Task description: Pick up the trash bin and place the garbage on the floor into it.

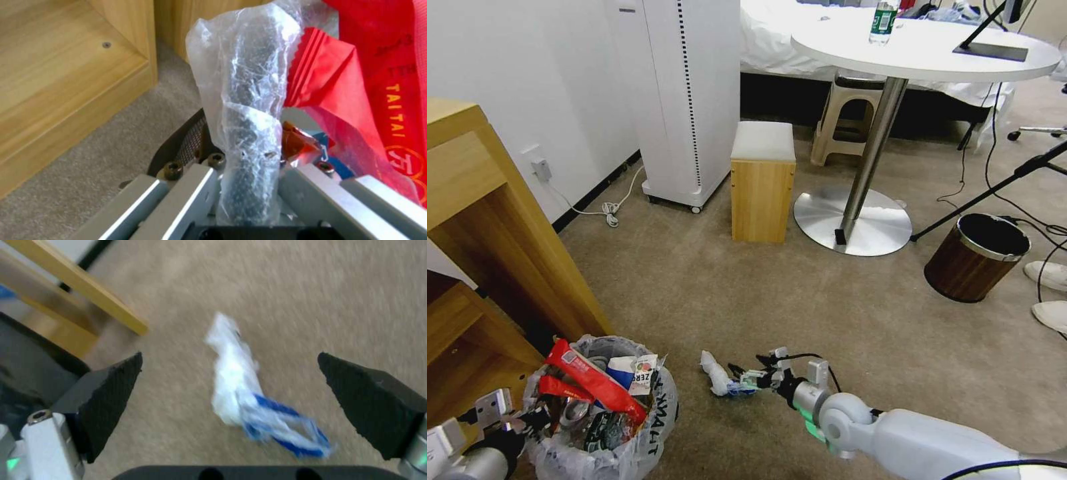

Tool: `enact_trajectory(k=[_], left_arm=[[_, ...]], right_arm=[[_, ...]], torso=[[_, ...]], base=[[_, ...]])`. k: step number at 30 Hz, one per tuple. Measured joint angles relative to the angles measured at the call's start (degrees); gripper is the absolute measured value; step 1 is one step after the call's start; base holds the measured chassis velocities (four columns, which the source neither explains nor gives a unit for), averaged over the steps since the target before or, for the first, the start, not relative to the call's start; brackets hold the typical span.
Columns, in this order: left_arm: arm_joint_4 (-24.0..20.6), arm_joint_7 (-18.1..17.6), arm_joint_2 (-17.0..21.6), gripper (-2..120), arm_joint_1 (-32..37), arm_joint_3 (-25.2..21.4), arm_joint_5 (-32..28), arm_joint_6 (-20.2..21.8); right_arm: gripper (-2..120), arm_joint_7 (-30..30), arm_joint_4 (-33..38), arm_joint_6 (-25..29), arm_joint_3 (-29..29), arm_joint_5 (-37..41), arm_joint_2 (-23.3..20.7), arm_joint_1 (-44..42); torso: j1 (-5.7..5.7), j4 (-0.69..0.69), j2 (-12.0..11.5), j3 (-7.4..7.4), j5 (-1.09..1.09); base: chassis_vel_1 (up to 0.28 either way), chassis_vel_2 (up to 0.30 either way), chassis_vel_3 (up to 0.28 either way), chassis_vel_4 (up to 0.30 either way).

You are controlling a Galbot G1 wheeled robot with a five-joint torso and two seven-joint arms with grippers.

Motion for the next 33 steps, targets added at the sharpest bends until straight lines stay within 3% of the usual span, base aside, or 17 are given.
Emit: enact_trajectory(k=[7, 12, 26, 33], left_arm=[[-0.3, 0.1, -0.4, 1, 0.3, -0.2, 0.2, -0.3], [-0.5, 0.3, -0.9, 1, 0.4, 0.3, 1.0, -0.9], [-1.0, 0.8, -1.2, 1, 0.8, 0.2, 1.4, -1.9], [-1.4, 1.0, -1.5, 1, 0.8, 0.6, 1.6, -2.2]], right_arm=[[99, 1.0, -6.2, -0.8, 0.3, -0.9, 3.2, -0.9], [88, 0.9, -9.4, -1.2, -0.3, -2.0, 5.6, -0.8], [86, 0.7, -17.5, -1.4, -3.5, -4.0, 13.6, 0.2], [69, 0.9, -22.1, -1.0, -3.3, -6.1, 16.6, 0.1]], torso=[[0.00, -0.01, 0.0, 0.00, 0.00], [0.00, -0.01, 0.0, 0.00, 0.00], [0.00, 0.00, 0.0, 0.00, 0.00], [0.00, 0.00, 0.0, 0.00, 0.00]], base=[[0.000, 0.000, 0.000, 0.000], [0.000, 0.000, 0.000, 0.000], [0.000, 0.000, 0.000, 0.000], [0.000, 0.000, 0.000, 0.000]])
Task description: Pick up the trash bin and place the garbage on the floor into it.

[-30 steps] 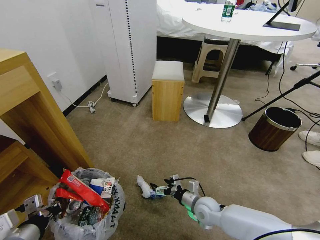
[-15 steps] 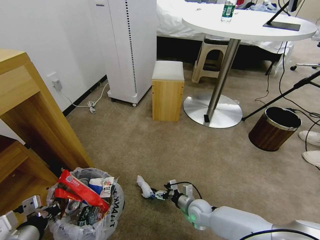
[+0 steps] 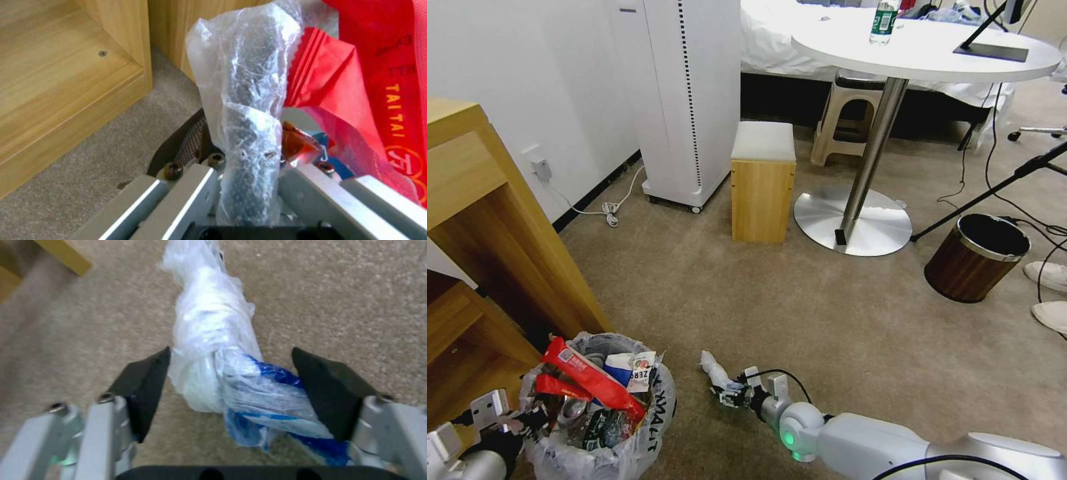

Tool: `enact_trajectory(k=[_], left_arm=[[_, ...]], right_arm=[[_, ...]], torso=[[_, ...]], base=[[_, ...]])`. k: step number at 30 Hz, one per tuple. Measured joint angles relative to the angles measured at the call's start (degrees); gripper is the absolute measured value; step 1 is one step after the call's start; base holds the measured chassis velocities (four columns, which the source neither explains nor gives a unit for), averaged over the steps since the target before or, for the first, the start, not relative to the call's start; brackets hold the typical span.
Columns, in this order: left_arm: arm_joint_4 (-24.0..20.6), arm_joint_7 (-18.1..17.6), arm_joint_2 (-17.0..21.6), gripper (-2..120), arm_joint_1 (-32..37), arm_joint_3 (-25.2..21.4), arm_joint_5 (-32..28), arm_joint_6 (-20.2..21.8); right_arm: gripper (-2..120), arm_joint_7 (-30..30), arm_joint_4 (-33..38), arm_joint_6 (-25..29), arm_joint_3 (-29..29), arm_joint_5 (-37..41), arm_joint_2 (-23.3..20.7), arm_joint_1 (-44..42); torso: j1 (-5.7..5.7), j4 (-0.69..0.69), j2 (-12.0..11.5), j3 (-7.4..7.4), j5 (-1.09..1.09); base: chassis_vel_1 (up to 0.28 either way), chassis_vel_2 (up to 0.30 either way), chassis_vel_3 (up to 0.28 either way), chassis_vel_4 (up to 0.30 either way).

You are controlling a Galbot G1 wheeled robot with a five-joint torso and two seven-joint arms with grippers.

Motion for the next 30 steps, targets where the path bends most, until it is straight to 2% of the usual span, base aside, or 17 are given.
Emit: enact_trajectory(k=[2, 3, 6, 7, 10, 11, 13, 19, 22, 23, 26, 30], left_arm=[[-0.4, 0.0, 0.0, 1, 0.2, 0.1, 0.1, -0.2], [-0.4, 0.0, 0.0, 1, 0.2, 0.1, 0.1, -0.2], [-0.9, 0.1, -0.1, 1, 0.3, 0.1, 0.1, -0.3], [-0.9, 0.1, -0.1, 1, 0.3, 0.1, 0.1, -0.3], [-0.9, 0.1, -0.1, 1, 0.2, 0.3, 0.2, -0.6], [-0.9, 0.1, -0.1, 1, 0.2, 0.3, 0.2, -0.6], [-0.8, 0.1, -0.3, 1, 0.0, 0.6, 0.3, -0.7], [-0.6, 0.1, -0.4, 1, -0.3, 1.1, 0.5, -0.7], [0.0, 0.0, -0.3, 1, -0.6, 1.2, 0.6, -0.7], [0.0, 0.0, -0.3, 1, -0.6, 1.2, 0.6, -0.7], [0.6, 0.0, -0.3, 1, -0.8, 1.6, 0.8, -0.7], [0.7, 0.0, -0.3, 1, -0.8, 1.8, 1.1, -0.7]], right_arm=[[57, -0.4, -1.4, 0.3, 0.0, -0.7, 0.7, -0.1], [57, -0.4, -1.4, 0.3, 0.0, -0.7, 0.7, -0.1], [44, -0.5, -1.9, 1.0, 0.1, -1.8, 1.3, -0.3], [44, -0.5, -1.9, 1.0, 0.1, -1.8, 1.3, -0.3], [27, -0.5, -0.2, 1.6, 0.1, -2.8, 0.1, -0.5], [27, -0.5, -0.2, 1.6, 0.1, -2.8, 0.1, -0.5], [19, -0.5, 1.0, 1.8, 0.1, -3.1, -1.2, -0.5], [17, -1.0, 2.0, 3.1, 0.8, -3.8, -3.2, -0.8], [17, -1.9, 5.4, 4.9, 2.6, -4.6, -6.8, -1.2], [17, -1.9, 5.4, 4.9, 2.6, -4.6, -6.8, -1.2], [15, -4.1, 12.6, 9.1, 6.3, -7.3, -12.1, -1.4], [7, -5.6, 17.3, 10.9, 8.9, -9.4, -15.0, -1.3]], torso=[[0.00, -0.01, 0.0, 0.00, 0.01], [0.00, -0.01, 0.0, 0.00, 0.01], [0.00, 0.00, 0.0, 0.00, 0.01], [0.00, 0.00, 0.0, 0.00, 0.01], [0.00, 0.00, 0.0, 0.00, 0.01], [0.00, 0.00, 0.0, 0.00, 0.01], [0.00, 0.00, 0.0, 0.00, 0.01], [0.00, 0.00, 0.0, 0.00, 0.02], [0.00, 0.00, 0.0, 0.00, 0.04], [0.00, 0.00, 0.0, 0.00, 0.04], [0.00, -0.01, 0.0, 0.00, 0.03], [0.00, -0.01, 0.0, 0.00, 0.00]], base=[[0.000, 0.000, 0.000, 0.000], [0.000, 0.000, 0.000, 0.000], [0.000, 0.000, 0.000, 0.000], [0.000, 0.000, 0.000, 0.000], [0.000, 0.000, 0.000, 0.000], [0.000, 0.000, 0.000, 0.000], [0.000, 0.000, 0.000, 0.000], [0.000, 0.000, 0.000, 0.000], [0.000, 0.000, 0.000, 0.000], [0.000, 0.000, 0.000, 0.000], [0.000, 0.000, 0.000, 0.000], [0.000, 0.000, 0.000, 0.000]])
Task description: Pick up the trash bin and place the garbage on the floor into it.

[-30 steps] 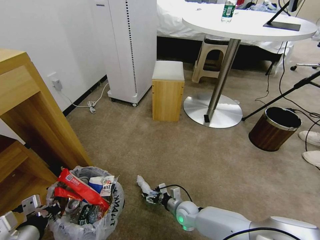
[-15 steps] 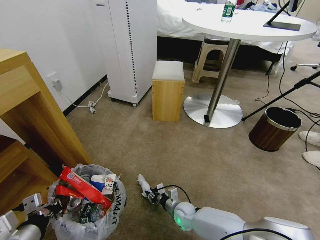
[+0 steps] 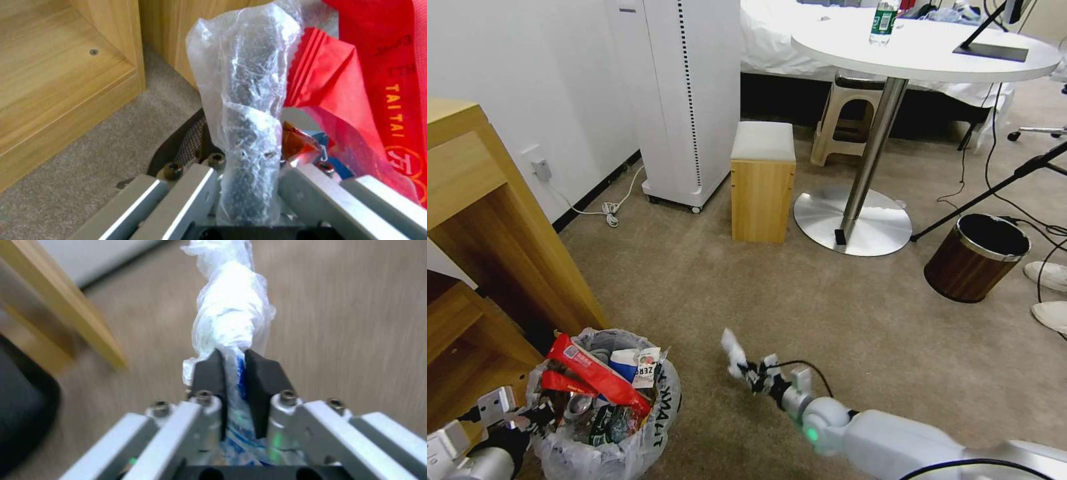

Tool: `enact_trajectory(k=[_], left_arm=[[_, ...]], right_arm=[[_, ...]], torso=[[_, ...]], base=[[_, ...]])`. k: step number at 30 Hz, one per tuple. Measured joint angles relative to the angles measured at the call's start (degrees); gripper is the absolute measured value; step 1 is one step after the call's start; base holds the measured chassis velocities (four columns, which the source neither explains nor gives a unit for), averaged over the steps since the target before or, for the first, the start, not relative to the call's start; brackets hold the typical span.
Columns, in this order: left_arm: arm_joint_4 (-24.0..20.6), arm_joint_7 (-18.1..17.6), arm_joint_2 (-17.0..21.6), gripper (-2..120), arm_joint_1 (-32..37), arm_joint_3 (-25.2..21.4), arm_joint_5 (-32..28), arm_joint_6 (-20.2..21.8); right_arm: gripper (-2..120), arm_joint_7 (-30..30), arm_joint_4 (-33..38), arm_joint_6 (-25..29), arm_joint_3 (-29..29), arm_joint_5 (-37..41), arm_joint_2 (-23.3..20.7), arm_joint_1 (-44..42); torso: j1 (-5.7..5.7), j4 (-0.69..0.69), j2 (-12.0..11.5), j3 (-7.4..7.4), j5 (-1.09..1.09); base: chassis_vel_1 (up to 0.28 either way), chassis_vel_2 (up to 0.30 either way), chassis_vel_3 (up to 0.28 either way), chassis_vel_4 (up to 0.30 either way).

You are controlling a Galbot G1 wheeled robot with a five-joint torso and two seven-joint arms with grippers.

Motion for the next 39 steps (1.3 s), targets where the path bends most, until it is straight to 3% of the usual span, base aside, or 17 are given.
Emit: enact_trajectory(k=[1, 3, 8, 11, 14, 15, 18, 23, 28, 39], left_arm=[[0.0, 0.0, 0.0, 1, 0.0, 0.1, 0.0, 0.0], [0.0, 0.0, 0.2, 1, -0.1, 0.3, 0.1, 0.0], [-0.4, -0.1, 0.3, 1, -0.2, 0.8, 0.3, 0.1], [-0.9, -0.2, 0.2, 1, -0.2, 1.0, 0.4, 0.2], [-1.9, -0.3, 0.0, 1, -0.1, 1.1, 0.4, 0.4], [-1.9, -0.3, 0.0, 1, -0.1, 1.1, 0.4, 0.4], [-2.8, -0.5, -0.5, 1, -0.2, 1.1, 0.4, 0.7], [-3.7, -0.6, -1.0, 1, -0.2, 1.1, 0.4, 1.0], [-4.5, -0.7, -1.7, 1, 0.0, 1.0, 0.4, 1.0], [-5.5, -0.8, -2.3, 1, 0.5, 1.0, 0.4, 1.1]], right_arm=[[2, -0.9, 3.6, 0.7, 1.8, -0.7, -1.7, 0.1], [6, -2.1, 11.3, 1.1, 4.4, -1.3, -4.7, 0.9], [0, -3.5, 21.1, 1.2, 4.9, -1.9, -7.9, 3.9], [0, -3.5, 25.1, 1.2, 2.5, -1.8, -8.6, 7.3], [0, -3.5, 28.7, 1.0, -6.4, -1.4, -7.5, 16.9], [0, -3.5, 28.7, 1.0, -6.4, -1.4, -7.5, 16.9], [0, -2.9, 28.8, 0.9, -15.8, -1.4, -4.8, 23.9], [0, -2.2, 26.9, 0.9, -22.5, -1.4, -1.9, 27.6], [0, -0.7, 23.7, 1.0, -26.4, -0.8, 1.2, 28.2], [0, 0.8, 18.1, 0.4, -28.9, 0.3, 5.6, 26.8]], torso=[[0.00, 0.00, 0.0, 0.00, 0.01], [0.00, 0.00, 0.0, 0.00, 0.02], [0.00, 0.00, 0.0, 0.00, 0.01], [0.00, 0.00, 0.0, 0.00, 0.01], [0.00, 0.01, 0.0, 0.00, 0.00], [0.00, 0.01, 0.0, 0.00, 0.00], [0.00, 0.01, 0.0, 0.00, 0.00], [0.00, 0.01, 0.0, 0.00, 0.01], [0.00, 0.00, 0.0, 0.00, 0.01], [0.00, 0.00, 0.0, 0.00, 0.01]], base=[[0.000, 0.000, 0.000, 0.000], [0.000, 0.000, 0.000, 0.000], [0.000, 0.000, 0.000, 0.000], [0.000, 0.000, 0.000, 0.000], [0.000, 0.000, 0.000, 0.000], [0.000, 0.000, 0.000, 0.000], [0.000, 0.000, 0.000, 0.000], [0.000, 0.000, 0.000, 0.000], [0.000, 0.000, 0.000, 0.000], [0.000, 0.000, 0.000, 0.000]])
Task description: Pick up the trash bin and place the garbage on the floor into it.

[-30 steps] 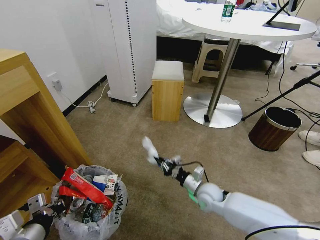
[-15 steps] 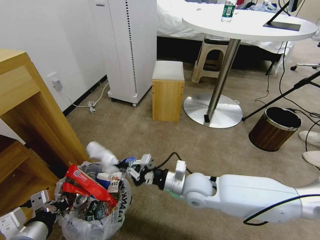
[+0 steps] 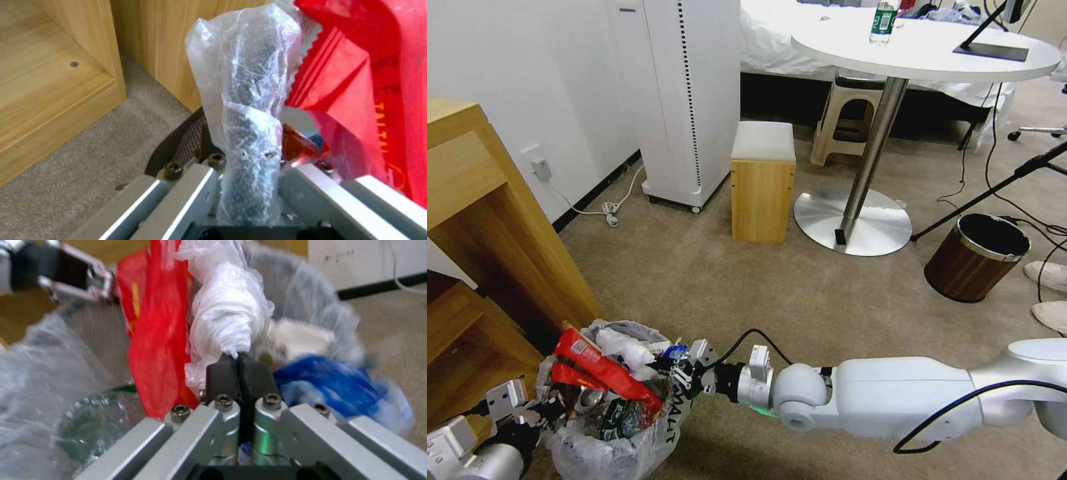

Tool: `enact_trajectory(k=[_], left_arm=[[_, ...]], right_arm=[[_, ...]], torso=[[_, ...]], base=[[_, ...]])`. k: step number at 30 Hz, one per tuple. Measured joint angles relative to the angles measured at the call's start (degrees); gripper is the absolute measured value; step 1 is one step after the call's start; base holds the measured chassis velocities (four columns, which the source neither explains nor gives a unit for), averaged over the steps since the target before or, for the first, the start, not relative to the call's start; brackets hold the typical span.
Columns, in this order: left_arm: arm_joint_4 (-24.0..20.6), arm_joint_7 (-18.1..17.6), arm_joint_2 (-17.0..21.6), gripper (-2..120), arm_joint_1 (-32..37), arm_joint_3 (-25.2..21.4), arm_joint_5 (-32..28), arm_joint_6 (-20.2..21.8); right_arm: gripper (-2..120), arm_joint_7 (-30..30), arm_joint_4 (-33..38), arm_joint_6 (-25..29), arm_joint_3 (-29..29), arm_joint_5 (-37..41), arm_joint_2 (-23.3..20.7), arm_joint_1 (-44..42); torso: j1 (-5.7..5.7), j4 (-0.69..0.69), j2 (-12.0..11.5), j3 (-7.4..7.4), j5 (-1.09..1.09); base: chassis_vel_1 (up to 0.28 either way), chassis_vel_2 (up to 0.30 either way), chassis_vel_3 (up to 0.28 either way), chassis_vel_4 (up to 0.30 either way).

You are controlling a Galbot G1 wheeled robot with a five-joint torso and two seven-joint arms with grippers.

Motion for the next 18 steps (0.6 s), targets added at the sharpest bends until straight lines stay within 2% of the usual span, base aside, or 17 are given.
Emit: enact_trajectory(k=[7, 8, 9, 10, 11, 13, 15, 17, 18], left_arm=[[0.0, 0.1, -0.7, 1, 0.0, 0.5, 0.6, 0.0], [0.1, 0.1, -0.8, 1, -0.1, 0.5, 0.6, 0.0], [0.1, 0.2, -0.8, 1, -0.1, 0.5, 0.6, 0.0], [0.2, 0.2, -0.7, 1, -0.2, 0.5, 0.6, 0.0], [0.2, 0.2, -0.7, 1, -0.2, 0.5, 0.6, 0.0], [0.7, 0.2, -0.4, 1, -0.4, 0.5, 0.6, 0.0], [0.8, 0.2, -0.4, 1, -0.4, 0.5, 0.6, 0.0], [1.1, 0.2, -0.3, 1, -0.4, 0.5, 0.6, 0.0], [1.1, 0.2, -0.3, 1, -0.4, 0.5, 0.6, 0.0]], right_arm=[[1, 0.9, -0.7, -0.9, -0.3, 0.6, 1.6, 0.1], [7, 0.9, -0.4, -1.2, -0.3, 0.7, 1.4, 0.2], [9, 0.9, -0.3, -1.2, -0.3, 0.7, 1.4, 0.2], [17, 0.9, 0.2, -1.3, -0.2, 0.7, 0.9, 0.2], [17, 0.9, 0.2, -1.3, -0.2, 0.7, 0.9, 0.2], [27, 0.9, 1.3, -1.4, 0.4, 0.7, -0.2, 0.0], [30, 0.9, 1.5, -1.4, 0.6, 0.7, -0.5, -0.1], [42, 0.9, 2.5, -1.4, 1.2, 0.5, -1.4, -0.3], [42, 0.9, 2.5, -1.4, 1.2, 0.5, -1.4, -0.3]], torso=[[0.00, 0.01, 0.0, 0.00, -0.01], [0.00, 0.01, 0.0, 0.00, 0.00], [0.00, 0.01, 0.0, 0.00, 0.00], [0.00, 0.01, 0.0, 0.00, -0.01], [0.00, 0.01, 0.0, 0.00, -0.01], [0.00, 0.00, 0.0, 0.00, 0.00], [0.00, 0.00, 0.0, 0.00, 0.00], [0.00, 0.00, 0.0, 0.00, 0.00], [0.00, 0.00, 0.0, 0.00, 0.00]], base=[[0.000, 0.000, 0.000, 0.000], [0.000, 0.000, 0.000, 0.000], [0.000, 0.000, 0.000, 0.000], [0.000, 0.000, 0.000, 0.000], [0.000, 0.000, 0.000, 0.000], [0.000, 0.000, 0.000, 0.000], [0.000, 0.000, 0.000, 0.000], [0.000, 0.000, 0.000, 0.000], [0.000, 0.000, 0.000, 0.000]])
